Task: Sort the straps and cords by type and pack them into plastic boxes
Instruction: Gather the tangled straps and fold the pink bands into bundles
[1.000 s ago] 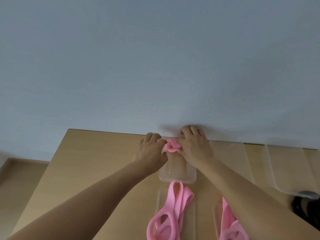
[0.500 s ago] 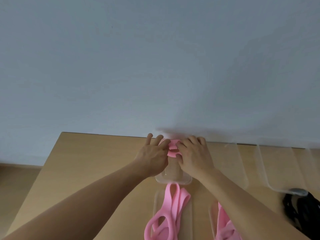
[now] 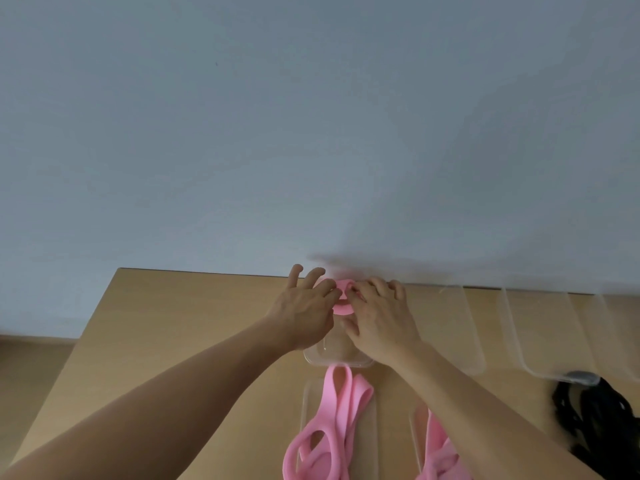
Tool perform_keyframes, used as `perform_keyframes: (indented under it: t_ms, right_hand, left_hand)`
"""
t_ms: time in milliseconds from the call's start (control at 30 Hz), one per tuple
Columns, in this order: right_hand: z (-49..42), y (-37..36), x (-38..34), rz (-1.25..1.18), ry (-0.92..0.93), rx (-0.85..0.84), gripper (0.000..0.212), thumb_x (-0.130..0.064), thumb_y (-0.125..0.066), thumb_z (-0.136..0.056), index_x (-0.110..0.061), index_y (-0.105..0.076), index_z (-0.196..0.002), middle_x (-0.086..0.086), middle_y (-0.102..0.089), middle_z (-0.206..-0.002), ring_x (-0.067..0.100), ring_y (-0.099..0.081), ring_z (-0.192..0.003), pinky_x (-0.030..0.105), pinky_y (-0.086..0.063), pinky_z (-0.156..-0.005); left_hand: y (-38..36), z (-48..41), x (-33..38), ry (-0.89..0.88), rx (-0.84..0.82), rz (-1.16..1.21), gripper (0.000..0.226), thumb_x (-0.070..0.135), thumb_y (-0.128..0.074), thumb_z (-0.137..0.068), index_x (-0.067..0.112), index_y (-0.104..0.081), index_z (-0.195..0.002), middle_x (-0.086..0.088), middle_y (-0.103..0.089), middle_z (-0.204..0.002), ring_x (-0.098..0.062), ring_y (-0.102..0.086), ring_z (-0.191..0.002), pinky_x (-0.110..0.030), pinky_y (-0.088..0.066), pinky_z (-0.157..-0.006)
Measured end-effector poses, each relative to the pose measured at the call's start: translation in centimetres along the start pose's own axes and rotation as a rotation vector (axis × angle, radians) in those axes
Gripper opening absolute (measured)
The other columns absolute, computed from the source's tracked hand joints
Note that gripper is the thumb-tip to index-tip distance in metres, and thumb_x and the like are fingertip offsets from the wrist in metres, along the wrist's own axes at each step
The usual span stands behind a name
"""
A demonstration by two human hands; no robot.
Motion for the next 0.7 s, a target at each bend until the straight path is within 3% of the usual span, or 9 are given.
perform_keyframes:
  t_ms: [200, 433, 500, 633, 700]
  right_hand:
    - [0.2, 0.5, 0.3, 0.016, -0.001, -0.011, 0.045, -0.046, -0.06, -0.082, -0.015, -0.068, -0.114, -0.004, -0.066, -0.11, 0.025, -0.057, -0.106, 0.043, -0.042, -0.089]
    - [0.5, 1.4, 0.4, -0.012, -0.023, -0.096, 0.049, -0.049, -0.046, -0.092, -0.021, -0.055, -0.131, -0.006, -0.053, -0.132, 0.024, -0.041, -0.128, 0.042, -0.031, -0.102]
    - [0.9, 2.9, 0.1, -0.068, -0.039, -0.064, 0.046, -0.045, -0.048, -0.093, -0.021, -0.055, -0.131, -0.006, -0.051, -0.134, 0.023, -0.04, -0.129, 0.041, -0.034, -0.102]
    - [3.8, 7.3, -2.3, -0.304, -0.038, 0.183, 0.029, -0.023, -0.069, -0.087, -0.011, -0.069, -0.113, 0.003, -0.067, -0.114, 0.028, -0.06, -0.105, 0.042, -0.052, -0.087]
    - [6.1, 7.9, -3.6, -0.384, -0.082, 0.179, 0.021, -0.019, -0.067, -0.09, -0.011, -0.071, -0.109, 0.003, -0.069, -0.106, 0.025, -0.061, -0.098, 0.037, -0.052, -0.084]
  left_hand:
    - [0.0, 0.0, 0.0, 0.026, -0.064, -0.009, 0.046, 0.029, -0.032, -0.1, 0.022, -0.038, -0.145, 0.003, -0.028, -0.156, -0.029, -0.013, -0.147, -0.056, -0.004, -0.115]
    - [1.6, 0.6, -0.6, 0.057, -0.022, 0.042, 0.048, 0.03, -0.032, -0.099, 0.023, -0.036, -0.146, 0.002, -0.021, -0.161, -0.028, -0.014, -0.147, -0.054, -0.007, -0.115]
    - [2.6, 1.4, -0.8, 0.078, -0.002, 0.079, 0.049, 0.031, -0.033, -0.099, 0.024, -0.034, -0.148, 0.003, -0.02, -0.162, -0.027, -0.014, -0.147, -0.051, -0.01, -0.115]
    - [4.4, 5.0, -0.5, 0.126, 0.127, 0.344, 0.049, 0.032, -0.041, -0.099, 0.025, -0.038, -0.147, 0.005, -0.032, -0.157, -0.022, -0.023, -0.143, -0.04, -0.022, -0.112]
    - [4.8, 7.5, 0.0, 0.104, 0.164, 0.475, 0.046, 0.028, -0.046, -0.098, 0.024, -0.046, -0.143, 0.004, -0.04, -0.151, -0.02, -0.029, -0.139, -0.038, -0.029, -0.11]
Point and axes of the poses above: each hand's wrist, its own z-axis away from the middle knuckle, its own y-axis out of the back of the hand, x = y × z, the point moved 6 cm from there along -z, towards the middle knuckle
